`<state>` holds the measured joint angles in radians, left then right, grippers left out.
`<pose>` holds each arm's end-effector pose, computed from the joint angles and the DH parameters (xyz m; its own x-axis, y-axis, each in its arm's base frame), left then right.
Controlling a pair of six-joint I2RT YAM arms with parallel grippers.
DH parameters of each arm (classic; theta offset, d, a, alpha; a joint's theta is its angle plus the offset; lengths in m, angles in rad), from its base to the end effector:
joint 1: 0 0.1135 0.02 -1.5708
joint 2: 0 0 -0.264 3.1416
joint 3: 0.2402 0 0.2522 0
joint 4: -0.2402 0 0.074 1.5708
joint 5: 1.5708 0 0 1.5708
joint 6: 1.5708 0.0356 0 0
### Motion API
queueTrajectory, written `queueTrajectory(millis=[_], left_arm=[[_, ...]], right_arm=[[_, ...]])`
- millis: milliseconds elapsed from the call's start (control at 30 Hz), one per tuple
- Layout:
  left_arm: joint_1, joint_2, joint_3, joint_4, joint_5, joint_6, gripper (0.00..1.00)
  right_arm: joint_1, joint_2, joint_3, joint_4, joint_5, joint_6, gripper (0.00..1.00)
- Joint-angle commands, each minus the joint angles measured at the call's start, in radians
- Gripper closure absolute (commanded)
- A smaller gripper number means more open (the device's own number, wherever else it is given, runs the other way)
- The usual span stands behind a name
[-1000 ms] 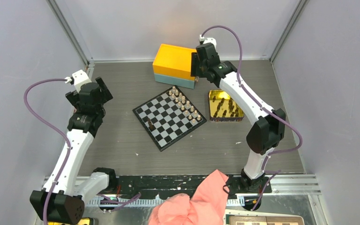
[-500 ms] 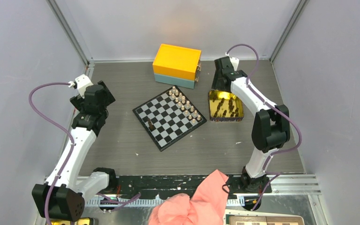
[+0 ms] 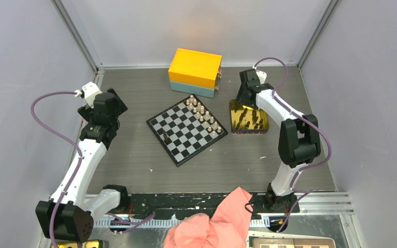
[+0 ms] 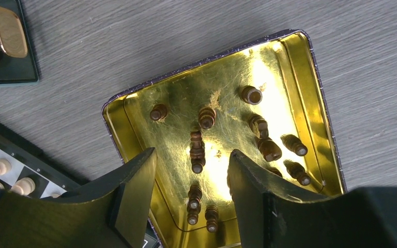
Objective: Set up the chess pieces on the board
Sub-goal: Pick up the chess piece from the storage box.
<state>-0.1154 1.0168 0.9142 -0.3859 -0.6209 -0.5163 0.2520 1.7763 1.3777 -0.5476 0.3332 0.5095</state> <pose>0.2228 -0.0050 0.3243 -0.1997 -0.3811 -0.9027 -0.5925 0.7808 -0.1985 0.3766 0.0849 0.2448 -0.7104 0.2930 -0.6399 0.3392 0.9392 0.0536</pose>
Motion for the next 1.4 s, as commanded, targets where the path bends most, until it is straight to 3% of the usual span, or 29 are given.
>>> queueTrajectory(millis=[0,733,1367], left_arm=[[0.006,-0.009,0.040,0.042,-0.033,-0.008,0.00],[0.006,-0.008,0.043,0.026,-0.039,0.015,0.00],[0.006,-0.003,0.041,0.028,-0.040,0.025,0.00]], right_arm=[[-0.010,0.008,-0.008,0.073,-0.006,0.027,0.42],[-0.051,0.125,-0.008,0.136,-0.050,0.037,0.52],[-0.052,0.114,0.011,0.115,-0.026,0.025,0.92]])
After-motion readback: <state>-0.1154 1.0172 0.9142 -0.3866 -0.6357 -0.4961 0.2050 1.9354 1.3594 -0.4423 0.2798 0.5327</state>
